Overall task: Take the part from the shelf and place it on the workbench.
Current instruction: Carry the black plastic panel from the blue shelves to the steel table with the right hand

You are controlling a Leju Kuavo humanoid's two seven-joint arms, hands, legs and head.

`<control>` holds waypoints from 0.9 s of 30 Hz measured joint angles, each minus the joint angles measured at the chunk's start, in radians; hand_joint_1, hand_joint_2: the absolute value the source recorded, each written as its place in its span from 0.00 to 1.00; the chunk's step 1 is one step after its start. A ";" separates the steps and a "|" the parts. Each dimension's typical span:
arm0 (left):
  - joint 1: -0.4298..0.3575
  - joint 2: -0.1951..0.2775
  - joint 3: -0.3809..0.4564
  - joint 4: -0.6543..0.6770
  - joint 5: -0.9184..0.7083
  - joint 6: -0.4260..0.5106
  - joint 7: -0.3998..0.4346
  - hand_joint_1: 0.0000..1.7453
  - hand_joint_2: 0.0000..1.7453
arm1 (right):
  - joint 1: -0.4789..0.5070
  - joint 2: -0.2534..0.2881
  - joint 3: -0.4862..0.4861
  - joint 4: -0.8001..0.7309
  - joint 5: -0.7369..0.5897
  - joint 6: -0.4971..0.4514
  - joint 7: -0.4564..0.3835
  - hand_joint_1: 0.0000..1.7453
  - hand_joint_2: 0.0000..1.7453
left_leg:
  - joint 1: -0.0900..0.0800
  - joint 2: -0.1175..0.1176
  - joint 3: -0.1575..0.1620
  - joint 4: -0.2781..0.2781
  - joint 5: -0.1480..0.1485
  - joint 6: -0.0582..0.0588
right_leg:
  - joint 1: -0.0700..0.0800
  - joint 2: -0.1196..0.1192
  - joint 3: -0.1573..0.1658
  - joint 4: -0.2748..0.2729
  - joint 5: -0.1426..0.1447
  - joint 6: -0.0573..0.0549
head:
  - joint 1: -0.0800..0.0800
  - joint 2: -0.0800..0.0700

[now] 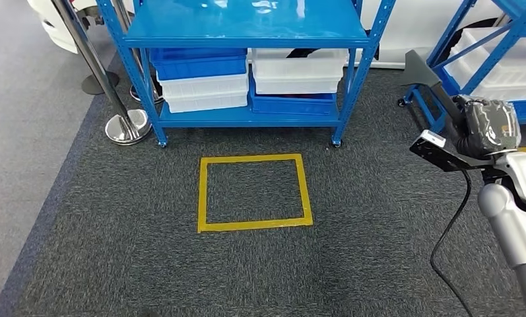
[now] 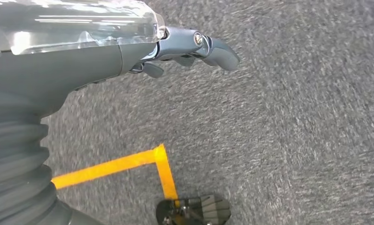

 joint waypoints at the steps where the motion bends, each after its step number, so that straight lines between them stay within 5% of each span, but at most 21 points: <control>1: 0.001 0.000 0.000 0.000 -0.001 0.002 0.001 0.00 1.00 | -0.003 0.000 0.000 0.002 -0.003 0.000 -0.001 1.00 1.00 | -0.001 0.012 -0.004 0.000 0.002 0.002 | -0.001 -0.018 -0.027 0.065 -0.035 0.006 | 0.000 0.000; 3: 0.006 -0.001 0.000 0.000 -0.002 0.007 0.002 0.00 1.00 | 0.003 0.000 0.001 0.007 -0.012 -0.002 -0.005 1.00 1.00 | -0.001 0.038 -0.009 0.001 0.003 0.002 | -0.004 -0.028 -0.063 0.164 -0.072 0.016 | 0.000 0.000; 4: 0.009 -0.002 0.000 0.000 -0.002 0.009 0.002 0.00 1.00 | 0.007 0.000 0.001 0.009 -0.015 -0.002 -0.007 1.00 1.00 | -0.001 0.052 -0.011 0.002 0.003 0.001 | -0.005 -0.031 -0.056 0.164 -0.064 0.018 | 0.000 0.000; 6: 0.011 -0.005 0.000 0.000 -0.002 0.012 0.002 0.00 1.00 | 0.011 -0.002 0.000 0.011 -0.018 -0.003 -0.010 1.00 1.00 | -0.002 0.077 -0.011 0.006 0.001 -0.003 | -0.004 -0.056 0.016 0.050 -0.015 0.017 | 0.000 0.000; 9: 0.012 -0.006 0.000 0.000 -0.002 0.012 0.002 0.00 1.00 | 0.011 -0.005 -0.001 0.011 -0.009 -0.004 -0.006 1.00 1.00 | -0.011 0.109 -0.011 0.012 -0.006 -0.015 | 0.013 -0.117 0.095 -0.095 0.019 -0.008 | 0.000 0.000; 12: 0.011 -0.007 0.000 0.000 -0.003 0.008 0.002 0.00 1.00 | 0.015 -0.013 -0.001 0.010 0.004 -0.006 0.005 1.00 1.00 | -0.013 0.133 -0.008 0.014 -0.012 -0.031 | 0.015 -0.087 0.089 -0.103 0.024 -0.032 | 0.000 0.000; 14: 0.014 -0.006 0.000 0.000 -0.007 0.007 -0.001 0.00 1.00 | 0.022 -0.024 -0.004 0.004 0.004 -0.007 0.009 1.00 1.00 | -0.009 0.094 -0.025 0.057 -0.046 -0.040 | 0.009 -0.065 0.089 -0.111 0.032 -0.046 | 0.000 0.000; 16: 0.021 -0.007 0.000 0.000 -0.012 0.005 -0.006 0.00 1.00 | 0.039 -0.033 -0.008 -0.007 0.002 -0.008 0.010 1.00 1.00 | -0.004 0.036 -0.075 0.177 -0.115 -0.045 | 0.007 -0.042 0.086 -0.113 0.037 -0.055 | 0.000 0.000; 18: 0.029 -0.007 0.000 0.000 -0.017 0.001 -0.007 0.00 1.00 | 0.063 -0.043 -0.011 -0.020 0.002 -0.009 0.010 1.00 1.00 | -0.002 0.017 -0.125 0.293 -0.158 -0.046 | 0.010 -0.015 0.082 -0.111 0.039 -0.058 | 0.000 0.000; 19: 0.033 -0.007 0.000 0.000 -0.018 0.000 -0.007 0.00 1.00 | 0.074 -0.050 -0.014 -0.025 0.002 -0.009 0.011 1.00 1.00 | -0.002 0.015 -0.131 0.307 -0.153 -0.045 | 0.010 0.000 0.080 -0.109 0.039 -0.058 | 0.000 0.000; 21: 0.035 -0.007 0.000 0.000 -0.020 -0.002 -0.007 0.00 1.00 | 0.086 -0.062 -0.020 -0.035 0.002 -0.009 0.012 1.00 1.00 | -0.002 0.001 -0.088 0.215 -0.090 -0.038 | 0.011 0.030 0.078 -0.103 0.039 -0.057 | 0.000 0.000; 24: 0.036 -0.005 0.000 0.000 -0.022 -0.006 -0.004 0.00 1.00 | 0.088 -0.069 -0.026 -0.045 0.005 -0.003 0.016 1.00 1.00 | 0.002 -0.065 -0.012 0.043 -0.027 -0.024 | 0.009 0.073 0.068 -0.095 0.043 -0.045 | 0.000 0.000; 25: 0.035 -0.004 -0.001 0.001 -0.023 -0.007 -0.002 0.00 1.00 | 0.089 -0.071 -0.026 -0.046 0.008 0.002 0.018 1.00 1.00 | 0.002 -0.071 -0.007 0.028 -0.029 -0.022 | 0.006 0.086 0.064 -0.096 0.047 -0.037 | 0.000 0.000; 27: 0.032 -0.006 -0.002 0.001 -0.028 -0.009 0.004 0.00 1.00 | 0.093 -0.077 -0.026 -0.048 0.013 0.011 0.018 1.00 1.00 | 0.002 -0.048 -0.002 0.017 -0.022 -0.017 | 0.000 0.109 0.057 -0.101 0.055 -0.021 | 0.000 0.000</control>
